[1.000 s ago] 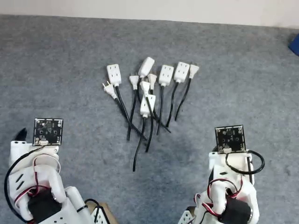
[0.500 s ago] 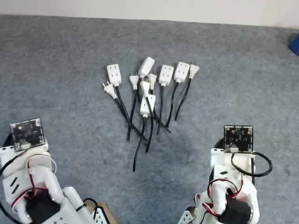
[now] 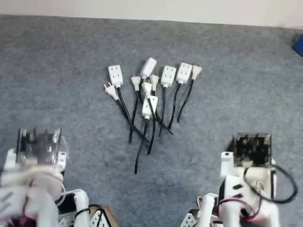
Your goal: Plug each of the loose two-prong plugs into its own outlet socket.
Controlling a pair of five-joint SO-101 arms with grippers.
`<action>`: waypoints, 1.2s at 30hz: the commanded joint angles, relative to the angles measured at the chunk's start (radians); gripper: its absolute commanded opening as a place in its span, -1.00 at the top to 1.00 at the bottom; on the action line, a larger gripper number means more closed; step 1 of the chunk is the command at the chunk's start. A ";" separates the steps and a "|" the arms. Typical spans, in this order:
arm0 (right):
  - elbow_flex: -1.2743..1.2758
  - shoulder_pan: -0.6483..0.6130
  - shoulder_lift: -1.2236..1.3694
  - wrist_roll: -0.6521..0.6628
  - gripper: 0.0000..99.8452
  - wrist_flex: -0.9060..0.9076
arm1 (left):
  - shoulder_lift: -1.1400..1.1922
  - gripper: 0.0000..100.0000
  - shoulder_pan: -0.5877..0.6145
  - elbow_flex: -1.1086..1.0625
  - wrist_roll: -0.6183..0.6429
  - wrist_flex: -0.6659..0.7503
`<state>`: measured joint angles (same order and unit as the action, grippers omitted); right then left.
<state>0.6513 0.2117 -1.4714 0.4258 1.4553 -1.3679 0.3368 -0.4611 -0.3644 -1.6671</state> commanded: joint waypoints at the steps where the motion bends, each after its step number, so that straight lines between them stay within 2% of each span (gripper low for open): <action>1: -0.226 -0.056 0.300 -0.061 0.99 0.048 | 0.447 0.70 -0.150 0.361 0.041 -0.101; 4: -0.277 -0.140 0.533 -0.106 0.99 0.051 | 0.691 0.70 -0.200 0.493 0.058 -0.100; 7: -0.277 -0.211 0.731 -0.149 0.99 -0.021 | 0.921 0.70 -0.266 0.575 0.057 -0.100; 13: -0.255 -0.262 1.010 -0.201 0.99 -0.197 | 1.276 0.69 -0.328 0.769 0.060 -0.100; 16: -0.171 -0.289 1.099 -0.199 0.99 -0.348 | 1.411 0.67 -0.331 0.880 0.107 -0.100; 19: -0.102 -0.315 1.153 -0.206 0.96 -0.433 | 1.512 0.56 -0.329 0.929 0.124 -0.100; 25: -0.070 -0.325 1.159 -0.207 0.74 -0.447 | 1.600 0.52 -0.331 0.931 0.069 -0.049; 28: -0.070 -0.323 1.159 -0.236 0.70 -0.424 | 1.672 0.52 -0.334 0.931 0.069 0.002; 31: -0.087 -0.260 1.124 -0.253 0.70 -0.410 | 1.747 0.52 -0.364 0.937 0.068 0.049; 36: -0.108 0.033 0.935 -0.247 0.70 -0.329 | 1.810 0.52 -0.420 0.940 0.034 0.176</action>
<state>0.5915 0.0783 -0.4035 0.1849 1.0794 0.4319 -0.0376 0.4365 -0.2938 -1.5965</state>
